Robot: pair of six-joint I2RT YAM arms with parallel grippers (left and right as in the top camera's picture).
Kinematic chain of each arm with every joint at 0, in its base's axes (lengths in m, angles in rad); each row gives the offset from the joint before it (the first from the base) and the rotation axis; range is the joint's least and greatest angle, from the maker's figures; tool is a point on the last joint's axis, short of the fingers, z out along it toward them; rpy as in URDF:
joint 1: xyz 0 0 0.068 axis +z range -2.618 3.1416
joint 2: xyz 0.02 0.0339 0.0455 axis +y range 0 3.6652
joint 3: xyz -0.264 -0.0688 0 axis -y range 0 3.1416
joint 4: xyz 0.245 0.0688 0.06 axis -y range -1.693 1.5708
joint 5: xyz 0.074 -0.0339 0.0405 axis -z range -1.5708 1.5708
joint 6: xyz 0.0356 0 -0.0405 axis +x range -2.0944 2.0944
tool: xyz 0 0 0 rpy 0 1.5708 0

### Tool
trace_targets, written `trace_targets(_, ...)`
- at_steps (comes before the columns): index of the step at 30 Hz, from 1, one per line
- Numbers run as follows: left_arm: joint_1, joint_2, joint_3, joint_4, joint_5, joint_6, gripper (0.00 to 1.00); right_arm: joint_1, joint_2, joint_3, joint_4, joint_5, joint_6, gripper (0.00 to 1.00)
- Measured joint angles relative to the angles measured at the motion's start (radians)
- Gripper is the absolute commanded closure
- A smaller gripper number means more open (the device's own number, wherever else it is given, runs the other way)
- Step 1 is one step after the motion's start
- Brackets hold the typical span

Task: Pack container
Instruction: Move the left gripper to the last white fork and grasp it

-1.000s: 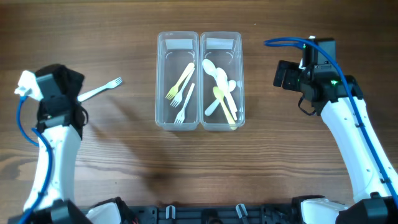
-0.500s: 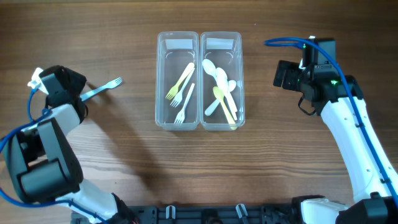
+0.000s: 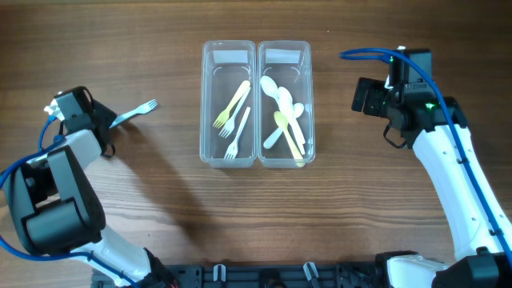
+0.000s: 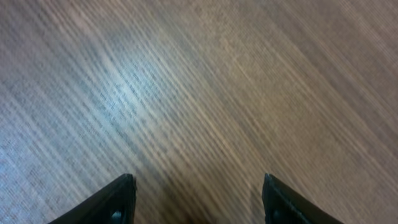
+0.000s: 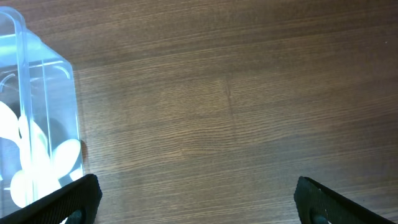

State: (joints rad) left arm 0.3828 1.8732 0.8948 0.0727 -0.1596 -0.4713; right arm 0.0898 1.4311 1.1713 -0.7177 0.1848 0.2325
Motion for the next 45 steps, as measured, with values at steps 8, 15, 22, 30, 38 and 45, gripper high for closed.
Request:
trace_targets(8,0.0,-0.022,0.019,-0.154,-0.003,0.011,0.82,0.0,0.0,0.0,0.0,0.0,0.0,0.0)
trace_targets(15,0.009,-0.045,0.032,-0.272,0.113,0.007,0.96,0.0,0.0,0.0,0.0,0.0,0.0,0.0)
trace_targets(22,0.013,-0.056,0.045,-0.397,0.315,0.005,0.96,0.0,0.0,0.0,0.0,0.0,0.0,0.0)
trace_targets(30,0.013,-0.068,0.047,-0.461,0.397,0.003,0.96,0.0,0.0,0.0,0.0,0.0,0.0,0.0)
trace_targets(38,0.007,-0.193,0.047,-0.544,0.393,0.013,0.96,0.0,0.0,0.0,0.0,0.0,0.0,0.0)
trace_targets(45,-0.063,-0.468,0.074,-0.53,0.389,0.188,0.9,0.0,0.0,0.0,0.0,0.0,0.0,0.0)
